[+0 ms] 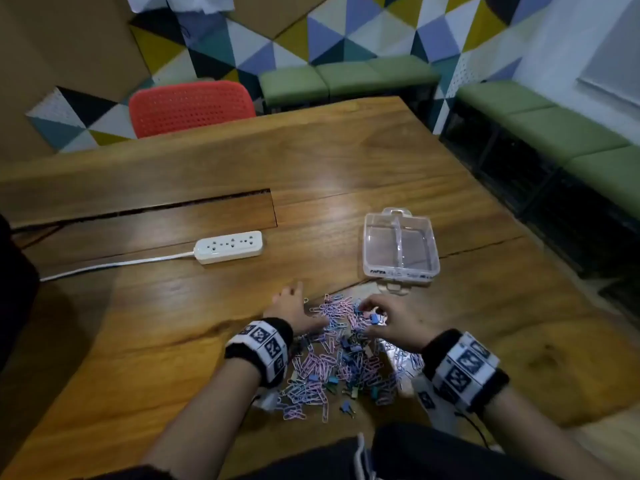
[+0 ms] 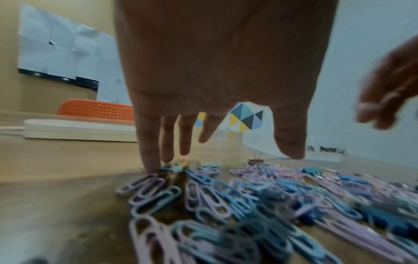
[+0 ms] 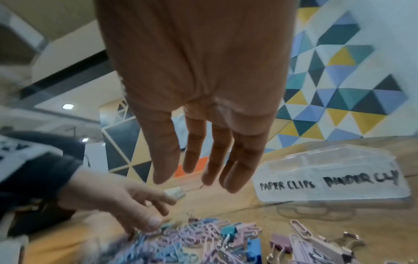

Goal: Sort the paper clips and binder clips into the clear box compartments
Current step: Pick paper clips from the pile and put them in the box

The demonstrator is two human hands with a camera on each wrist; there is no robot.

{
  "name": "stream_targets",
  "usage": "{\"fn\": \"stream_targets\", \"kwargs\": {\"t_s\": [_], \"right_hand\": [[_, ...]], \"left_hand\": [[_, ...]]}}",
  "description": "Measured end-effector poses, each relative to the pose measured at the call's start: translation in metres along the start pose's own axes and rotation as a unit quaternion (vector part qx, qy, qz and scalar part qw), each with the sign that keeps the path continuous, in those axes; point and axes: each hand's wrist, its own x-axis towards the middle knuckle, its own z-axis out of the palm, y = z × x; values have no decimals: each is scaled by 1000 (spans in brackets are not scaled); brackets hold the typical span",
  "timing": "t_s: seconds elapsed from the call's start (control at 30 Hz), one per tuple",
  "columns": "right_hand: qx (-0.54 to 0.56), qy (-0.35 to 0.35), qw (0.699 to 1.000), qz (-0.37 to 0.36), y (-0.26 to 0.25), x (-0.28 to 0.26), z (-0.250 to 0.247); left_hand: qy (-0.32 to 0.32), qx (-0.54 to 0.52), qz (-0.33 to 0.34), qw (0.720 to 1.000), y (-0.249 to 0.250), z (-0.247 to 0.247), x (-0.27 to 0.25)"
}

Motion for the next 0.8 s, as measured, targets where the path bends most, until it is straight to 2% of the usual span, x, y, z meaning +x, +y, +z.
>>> {"fn": "stream_targets", "kwargs": {"t_s": [0.1, 0.23, 0.4, 0.5, 0.57, 0.7, 0.8], "right_hand": [[-86, 18, 996, -2, -3, 15, 4], [-174, 16, 984, 30, -1, 35, 16], [-236, 5, 972, 19, -1, 58, 29], [-235, 3, 972, -1, -2, 63, 33], [-215, 9, 977, -18, -2, 63, 35], [-180, 0, 984, -16, 0, 62, 38], [-157, 4, 987, -28, 2, 61, 40]], "left_hand": [[28, 46, 34, 998, 10, 8, -4], [68, 15, 53, 996, 16, 15, -4], [91, -3, 83, 992, 17, 16, -6], [80, -54, 72, 993, 13, 12, -6], [63, -141, 47, 987, 7, 9, -2], [-33, -332, 10, 943, -2, 1, -1], [-91, -452, -24, 887, -2, -5, -1]]}}
